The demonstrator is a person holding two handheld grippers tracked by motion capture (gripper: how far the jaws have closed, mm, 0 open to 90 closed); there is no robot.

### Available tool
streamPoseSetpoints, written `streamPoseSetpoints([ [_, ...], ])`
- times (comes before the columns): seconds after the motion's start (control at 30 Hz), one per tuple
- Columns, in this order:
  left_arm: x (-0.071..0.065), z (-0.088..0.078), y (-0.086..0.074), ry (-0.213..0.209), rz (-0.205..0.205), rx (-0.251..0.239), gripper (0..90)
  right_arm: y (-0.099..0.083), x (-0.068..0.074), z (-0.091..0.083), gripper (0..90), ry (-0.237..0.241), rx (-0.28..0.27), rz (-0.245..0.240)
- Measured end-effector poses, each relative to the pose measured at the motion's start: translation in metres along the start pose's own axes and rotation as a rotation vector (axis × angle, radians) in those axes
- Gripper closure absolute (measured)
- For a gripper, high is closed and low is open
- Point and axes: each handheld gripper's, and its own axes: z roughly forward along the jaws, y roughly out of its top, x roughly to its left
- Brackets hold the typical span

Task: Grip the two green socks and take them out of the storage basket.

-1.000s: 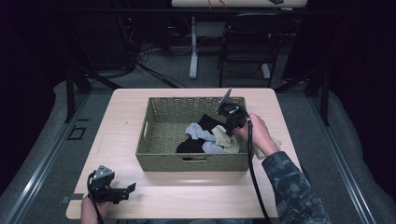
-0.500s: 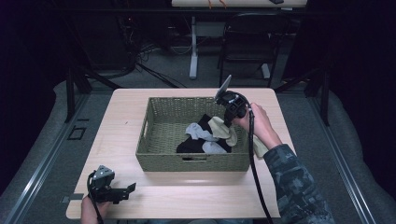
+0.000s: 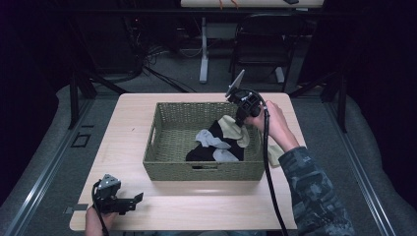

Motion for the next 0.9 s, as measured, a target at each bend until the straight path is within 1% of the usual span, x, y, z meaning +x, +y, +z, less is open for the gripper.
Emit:
streamPoseSetpoints([
  [0.1,0.000,0.000,0.000,-0.001,0.001,0.001,0.5,0.001,0.000,-0.004,87.5,-0.004,-0.006,-0.002],
  [0.13,0.000,0.000,0.000,-0.002,-0.001,-0.001,0.5,0.001,0.000,-0.009,87.5,-0.005,-0.011,-0.003],
  [0.37,0.000,0.000,0.000,0.000,0.000,-0.001,0.5,0.004,0.000,-0.021,87.5,-0.020,-0.031,-0.004],
  [0.57,0.000,0.000,0.000,0.000,0.000,-0.002,0.5,0.005,0.000,-0.037,87.5,-0.036,-0.051,-0.004],
  [0.6,0.000,0.000,0.000,0.000,0.000,-0.002,0.5,0.005,0.000,-0.037,87.5,-0.036,-0.051,-0.004],
  [0.63,0.000,0.000,0.000,0.000,-0.001,-0.002,0.5,0.005,-0.001,-0.041,87.5,-0.041,-0.056,-0.005],
  [0.73,0.000,0.000,0.000,-0.003,-0.001,-0.003,0.5,0.005,-0.002,-0.044,87.5,-0.041,-0.063,-0.003],
  [0.77,0.000,0.000,0.000,-0.003,-0.001,-0.003,0.5,0.004,-0.003,-0.048,87.5,-0.050,-0.068,-0.002],
  [0.9,0.000,0.000,0.000,-0.003,-0.002,-0.003,0.5,0.002,-0.006,-0.056,87.6,-0.055,-0.082,0.005],
])
